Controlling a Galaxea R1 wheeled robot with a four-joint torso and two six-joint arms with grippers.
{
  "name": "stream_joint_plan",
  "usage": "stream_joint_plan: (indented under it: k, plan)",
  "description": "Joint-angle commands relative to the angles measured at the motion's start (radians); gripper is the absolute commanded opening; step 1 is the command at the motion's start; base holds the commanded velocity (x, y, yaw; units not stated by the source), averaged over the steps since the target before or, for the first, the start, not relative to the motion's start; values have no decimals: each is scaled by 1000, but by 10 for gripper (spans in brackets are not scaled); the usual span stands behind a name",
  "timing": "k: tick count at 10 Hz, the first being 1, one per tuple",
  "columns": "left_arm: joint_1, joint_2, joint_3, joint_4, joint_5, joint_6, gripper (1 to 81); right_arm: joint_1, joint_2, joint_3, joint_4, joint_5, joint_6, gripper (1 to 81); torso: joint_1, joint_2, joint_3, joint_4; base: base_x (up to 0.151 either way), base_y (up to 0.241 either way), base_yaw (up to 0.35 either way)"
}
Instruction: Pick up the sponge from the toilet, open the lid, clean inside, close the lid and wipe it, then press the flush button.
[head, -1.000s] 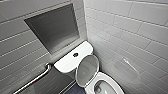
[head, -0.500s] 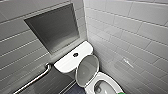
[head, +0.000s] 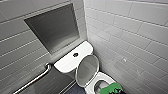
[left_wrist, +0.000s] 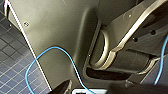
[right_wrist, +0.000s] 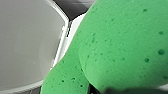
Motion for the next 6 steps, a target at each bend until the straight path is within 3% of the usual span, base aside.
stream_joint_plan:
  k: [1, 2, 3, 4, 5, 6]
  plan:
    - [22, -13, 1, -6, 83, 6, 811, 239, 217, -423, 174, -420, -90, 10, 0, 0, 0, 0, 0, 0, 0]
    - [22, -18, 1, -9, 83, 4, 811, 250, 236, -449, 175, -437, -90, 10, 0, 0, 0, 0, 0, 0, 0]
    - [24, -18, 1, -9, 83, 4, 811, 256, 246, -454, 174, -437, -90, 10, 0, 0, 0, 25, 0, 0, 0]
    - [22, -18, 1, -9, 83, 4, 811, 259, 256, -457, 172, -438, -93, 10, 0, 0, 0, 98, 0, 0, 0]
    - [22, -18, 1, -8, 83, 3, 811, 263, 263, -465, 172, -440, -93, 10, 0, 0, 0, 106, 0, 0, 0]
    - [22, -16, 1, -8, 83, 3, 811, 263, 272, -468, 170, -440, -93, 10, 0, 0, 0, 126, 0, 0, 0]
